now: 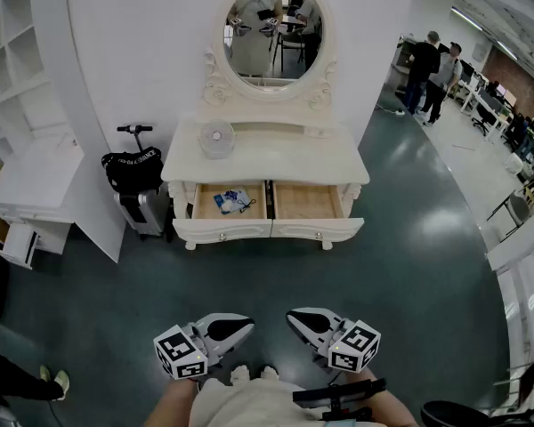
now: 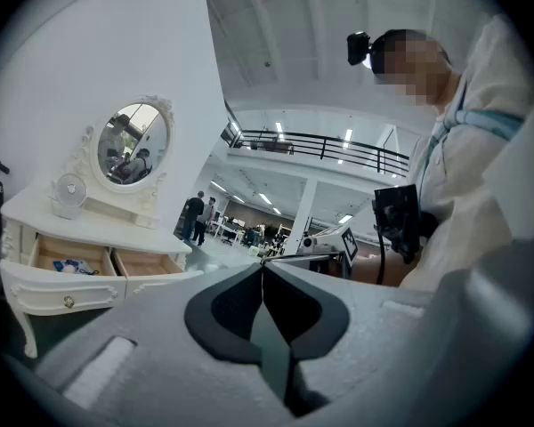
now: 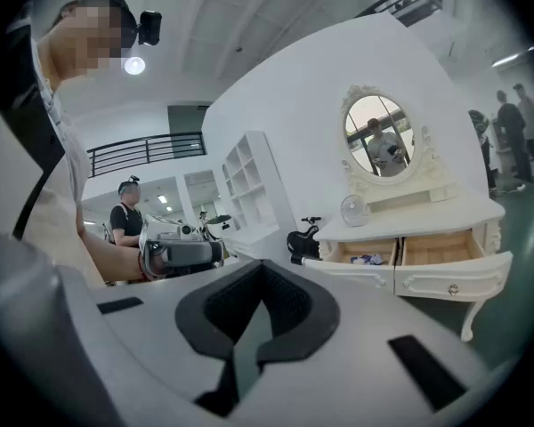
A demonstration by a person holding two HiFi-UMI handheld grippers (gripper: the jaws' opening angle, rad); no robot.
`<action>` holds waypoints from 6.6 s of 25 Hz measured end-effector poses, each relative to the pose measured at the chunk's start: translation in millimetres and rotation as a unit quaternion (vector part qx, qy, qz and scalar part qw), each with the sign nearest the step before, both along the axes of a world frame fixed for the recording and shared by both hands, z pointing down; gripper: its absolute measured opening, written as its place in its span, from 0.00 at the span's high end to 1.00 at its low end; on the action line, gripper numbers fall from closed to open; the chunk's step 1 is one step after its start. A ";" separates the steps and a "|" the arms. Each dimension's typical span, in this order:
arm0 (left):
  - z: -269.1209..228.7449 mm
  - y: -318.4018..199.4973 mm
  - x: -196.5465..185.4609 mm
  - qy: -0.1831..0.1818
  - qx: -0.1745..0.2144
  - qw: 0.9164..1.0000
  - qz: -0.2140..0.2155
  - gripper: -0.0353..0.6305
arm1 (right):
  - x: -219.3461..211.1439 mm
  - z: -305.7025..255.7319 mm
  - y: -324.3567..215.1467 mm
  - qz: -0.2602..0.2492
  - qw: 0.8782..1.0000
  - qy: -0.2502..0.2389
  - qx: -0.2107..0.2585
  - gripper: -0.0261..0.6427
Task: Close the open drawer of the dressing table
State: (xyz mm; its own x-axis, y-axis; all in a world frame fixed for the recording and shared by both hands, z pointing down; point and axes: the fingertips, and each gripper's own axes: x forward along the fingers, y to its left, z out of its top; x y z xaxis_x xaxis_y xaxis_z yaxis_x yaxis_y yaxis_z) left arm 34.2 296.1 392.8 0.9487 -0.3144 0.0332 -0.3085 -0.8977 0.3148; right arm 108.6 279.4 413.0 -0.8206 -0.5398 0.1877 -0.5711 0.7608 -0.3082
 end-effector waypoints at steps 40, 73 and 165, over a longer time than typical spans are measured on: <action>3.8 -29.4 29.3 0.001 0.005 1.000 -0.030 0.93 | 23.4 6.8 -36.4 -0.014 1.000 -0.006 0.000 0.93; 23.3 -254.0 -52.2 0.000 -0.014 0.999 -0.049 0.87 | -47.7 22.1 -242.3 0.014 1.000 0.000 -0.004 0.88; 359.6 -387.5 -99.5 -0.351 -0.203 0.872 -0.274 0.84 | -75.1 138.8 -319.9 -0.085 0.985 0.064 -0.136 0.88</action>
